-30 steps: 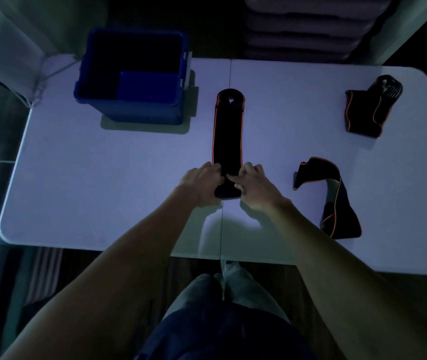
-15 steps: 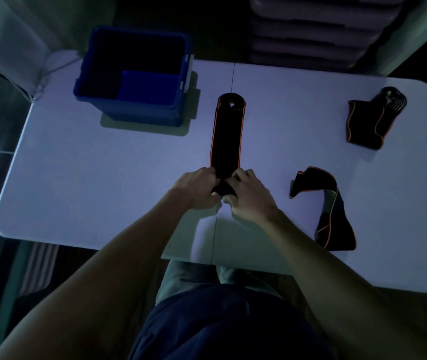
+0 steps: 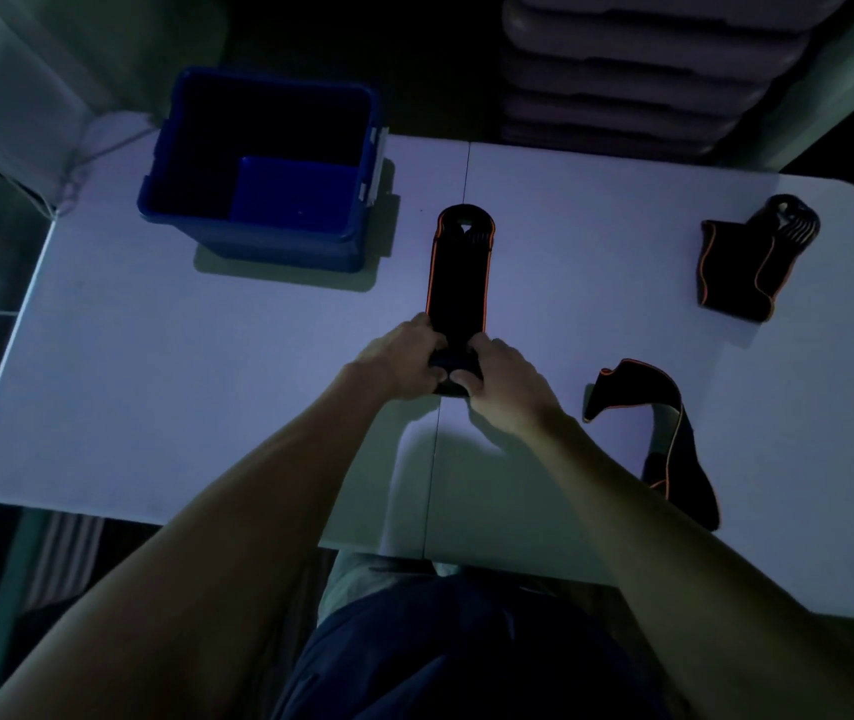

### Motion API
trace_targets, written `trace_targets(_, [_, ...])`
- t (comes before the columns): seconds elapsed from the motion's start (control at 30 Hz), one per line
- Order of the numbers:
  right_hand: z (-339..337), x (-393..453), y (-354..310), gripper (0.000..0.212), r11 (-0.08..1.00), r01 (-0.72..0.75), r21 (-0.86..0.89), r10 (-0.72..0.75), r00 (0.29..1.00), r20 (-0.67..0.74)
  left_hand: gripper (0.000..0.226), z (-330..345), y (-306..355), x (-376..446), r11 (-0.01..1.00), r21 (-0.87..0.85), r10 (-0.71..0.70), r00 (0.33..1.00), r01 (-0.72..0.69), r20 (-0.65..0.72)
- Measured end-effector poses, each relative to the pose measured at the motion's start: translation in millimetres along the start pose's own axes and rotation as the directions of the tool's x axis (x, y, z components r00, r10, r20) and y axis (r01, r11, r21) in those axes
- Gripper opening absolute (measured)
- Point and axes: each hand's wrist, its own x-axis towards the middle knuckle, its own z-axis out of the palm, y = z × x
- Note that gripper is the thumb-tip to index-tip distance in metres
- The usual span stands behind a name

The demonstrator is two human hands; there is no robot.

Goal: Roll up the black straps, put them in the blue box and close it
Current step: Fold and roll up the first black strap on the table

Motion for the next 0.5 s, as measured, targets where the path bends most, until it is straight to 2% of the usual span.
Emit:
trace_targets(0.1, [3.6,-3.7,2.5,0.039,0.99,0.067,-0.121,-0.082,0.989,-0.126,0.031,-0.4,5.8,7.5,0.995,0.093,-0.022,1.0,0.021,0.01])
trace_targets(0.23, [9.7,-4.7,6.2,0.045,0.959,0.196,-0.206,-0.238,0.949,-0.205,0.032,-0.9,9.4,12.1,0.996,0.07,-0.058,0.998,0.057,0.015])
trace_targets(0.4, [4.3,-0.3,15.1,0.083,0.918,0.276,-0.286,-0.311,0.946,-0.087,0.03,0.4,6.0,9.8,0.988,-0.056,-0.149,0.987,0.146,-0.056])
trace_targets(0.5, [0.5,7.1,12.5,0.074,0.91,0.269,-0.316,-0.314,0.945,-0.097,0.032,8.2,6.5,5.9,0.987,-0.072,-0.155,0.976,0.145,-0.155])
